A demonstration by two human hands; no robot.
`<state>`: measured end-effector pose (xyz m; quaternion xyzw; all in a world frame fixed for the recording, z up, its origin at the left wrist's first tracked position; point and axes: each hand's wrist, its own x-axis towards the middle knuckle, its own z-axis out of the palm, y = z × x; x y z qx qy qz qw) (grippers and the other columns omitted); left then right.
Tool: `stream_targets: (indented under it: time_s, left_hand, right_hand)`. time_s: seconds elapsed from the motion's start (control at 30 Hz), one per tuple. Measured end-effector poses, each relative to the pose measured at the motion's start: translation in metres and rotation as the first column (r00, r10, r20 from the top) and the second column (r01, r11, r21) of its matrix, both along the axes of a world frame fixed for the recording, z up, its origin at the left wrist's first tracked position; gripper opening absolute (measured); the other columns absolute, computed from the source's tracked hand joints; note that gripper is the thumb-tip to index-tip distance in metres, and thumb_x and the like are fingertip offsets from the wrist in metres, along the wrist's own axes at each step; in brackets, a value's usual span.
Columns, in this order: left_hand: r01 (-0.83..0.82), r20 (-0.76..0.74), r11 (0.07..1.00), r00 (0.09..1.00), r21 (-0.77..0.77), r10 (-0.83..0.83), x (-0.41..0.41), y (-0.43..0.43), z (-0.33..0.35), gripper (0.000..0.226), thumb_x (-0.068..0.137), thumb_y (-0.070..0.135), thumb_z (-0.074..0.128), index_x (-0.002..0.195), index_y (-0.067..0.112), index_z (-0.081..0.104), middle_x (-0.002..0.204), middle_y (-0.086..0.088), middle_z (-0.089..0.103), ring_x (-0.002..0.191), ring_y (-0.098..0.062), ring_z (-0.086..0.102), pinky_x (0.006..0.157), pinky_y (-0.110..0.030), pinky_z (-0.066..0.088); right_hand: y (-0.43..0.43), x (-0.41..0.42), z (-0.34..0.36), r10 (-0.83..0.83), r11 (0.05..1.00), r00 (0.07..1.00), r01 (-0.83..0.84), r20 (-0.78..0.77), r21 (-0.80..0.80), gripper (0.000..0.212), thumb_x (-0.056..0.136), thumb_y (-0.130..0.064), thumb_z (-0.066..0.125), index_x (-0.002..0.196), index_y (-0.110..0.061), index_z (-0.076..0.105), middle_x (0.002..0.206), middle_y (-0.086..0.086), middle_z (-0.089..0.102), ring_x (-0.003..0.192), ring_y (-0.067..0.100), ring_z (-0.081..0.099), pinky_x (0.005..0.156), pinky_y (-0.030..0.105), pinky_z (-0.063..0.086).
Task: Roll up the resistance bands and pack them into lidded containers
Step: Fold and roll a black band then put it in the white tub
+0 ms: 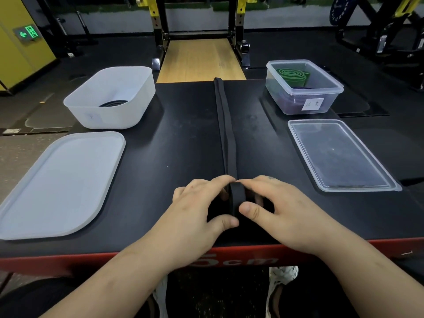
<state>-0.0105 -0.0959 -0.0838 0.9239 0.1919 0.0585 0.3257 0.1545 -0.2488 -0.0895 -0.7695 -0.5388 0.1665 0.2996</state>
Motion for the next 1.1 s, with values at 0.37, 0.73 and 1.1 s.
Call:
stream_targets:
  time_s: [0.37,0.73,1.1]
  left_hand:
    - [-0.049,0.006,0.999,0.999,-0.012,0.049,0.005,0.004,-0.002,0.053,0.091,0.058,0.059,0.129,0.071,0.023,0.124,0.034,0.038,0.129,-0.008,0.032,0.099,-0.026,0.028]
    - [-0.014,0.0,0.998,1.0,0.064,0.014,0.015,0.012,-0.007,0.059,0.094,0.063,0.047,0.146,0.058,0.021,0.137,0.02,0.042,0.134,-0.011,0.031,0.113,-0.036,0.029]
    - [0.028,0.044,0.999,0.999,0.042,-0.03,0.018,0.015,0.0,0.051,0.093,0.056,0.058,0.128,0.063,0.022,0.111,0.04,0.038,0.114,0.026,0.02,0.101,-0.015,0.02]
  right_hand:
    - [0.0,0.002,0.002,-0.07,0.997,0.994,0.071,-0.079,0.006,0.054,0.088,-0.059,0.064,0.138,-0.061,0.044,0.1,-0.027,0.064,0.099,-0.005,0.061,0.08,0.012,0.044]
    - [0.007,0.004,0.001,-0.073,0.997,0.995,0.069,-0.073,-0.044,0.07,0.087,-0.06,0.06,0.151,-0.058,0.031,0.099,-0.016,0.06,0.095,0.0,0.058,0.076,0.013,0.04]
    - [0.009,0.008,-0.003,-0.079,0.997,0.993,0.081,-0.084,0.015,0.058,0.092,-0.048,0.066,0.145,-0.054,0.042,0.087,-0.007,0.063,0.087,0.008,0.061,0.076,0.025,0.046]
